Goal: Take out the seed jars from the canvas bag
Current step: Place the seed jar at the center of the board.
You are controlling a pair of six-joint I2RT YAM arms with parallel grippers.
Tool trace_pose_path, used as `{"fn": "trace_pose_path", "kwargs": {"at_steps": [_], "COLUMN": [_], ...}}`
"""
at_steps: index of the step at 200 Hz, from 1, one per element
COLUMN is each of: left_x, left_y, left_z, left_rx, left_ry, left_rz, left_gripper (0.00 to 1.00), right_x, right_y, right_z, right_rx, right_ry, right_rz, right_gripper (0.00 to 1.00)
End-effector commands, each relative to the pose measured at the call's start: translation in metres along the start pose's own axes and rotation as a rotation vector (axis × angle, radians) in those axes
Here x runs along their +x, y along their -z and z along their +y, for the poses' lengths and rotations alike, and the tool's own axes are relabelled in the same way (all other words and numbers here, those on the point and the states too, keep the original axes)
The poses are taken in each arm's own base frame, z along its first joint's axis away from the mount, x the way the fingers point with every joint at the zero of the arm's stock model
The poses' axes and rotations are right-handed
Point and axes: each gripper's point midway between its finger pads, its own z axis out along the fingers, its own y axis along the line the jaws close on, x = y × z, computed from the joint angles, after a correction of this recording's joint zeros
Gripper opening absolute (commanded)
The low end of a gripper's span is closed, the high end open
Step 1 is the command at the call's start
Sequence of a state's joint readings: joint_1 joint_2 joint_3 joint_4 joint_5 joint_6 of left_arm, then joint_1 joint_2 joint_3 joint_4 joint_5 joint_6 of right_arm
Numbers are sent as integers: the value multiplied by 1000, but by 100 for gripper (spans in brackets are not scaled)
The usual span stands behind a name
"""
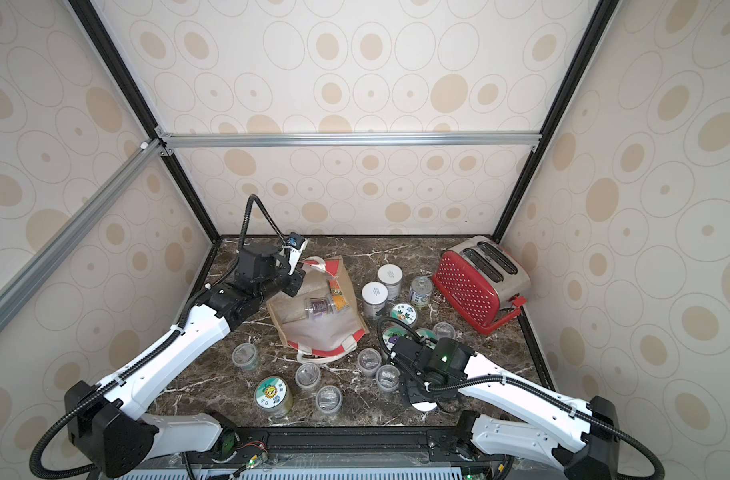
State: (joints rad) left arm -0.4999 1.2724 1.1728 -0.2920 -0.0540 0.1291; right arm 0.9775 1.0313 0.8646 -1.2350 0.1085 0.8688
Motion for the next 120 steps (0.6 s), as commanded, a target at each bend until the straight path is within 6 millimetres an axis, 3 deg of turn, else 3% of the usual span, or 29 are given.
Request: {"fn": "trace_pose_path", "kwargs": {"at_steps": [1,23,45,86,98,120], "left_x": [-37,-33,-29,-23,-21,-17], "left_y": [29,35,36,32,29,22], "left_z": [7,5,0,-3,-4,-7], "left_rx": [-8,2,25,41,44,63], "left_ry": [-11,-13,-16,-23,-24,-25], "left_rz": [-170,-184,-184,-157,-137,-94], "left_gripper": [0,0,0,0,0,0], "right_x": [-16,-24,-27,-39,-46,-59], "right_y": [-9,-15,-4,40,56,90], "right_z": [6,15,8,2,15,59], "right_rx": [5,-9,43,41,-19,-164], "right_ry": [-23,-26,-10,92,161,363], "right_rz": [-52,-66,-65,-153,-206,-342], "right_gripper": [65,81,100,100,100,100]}}
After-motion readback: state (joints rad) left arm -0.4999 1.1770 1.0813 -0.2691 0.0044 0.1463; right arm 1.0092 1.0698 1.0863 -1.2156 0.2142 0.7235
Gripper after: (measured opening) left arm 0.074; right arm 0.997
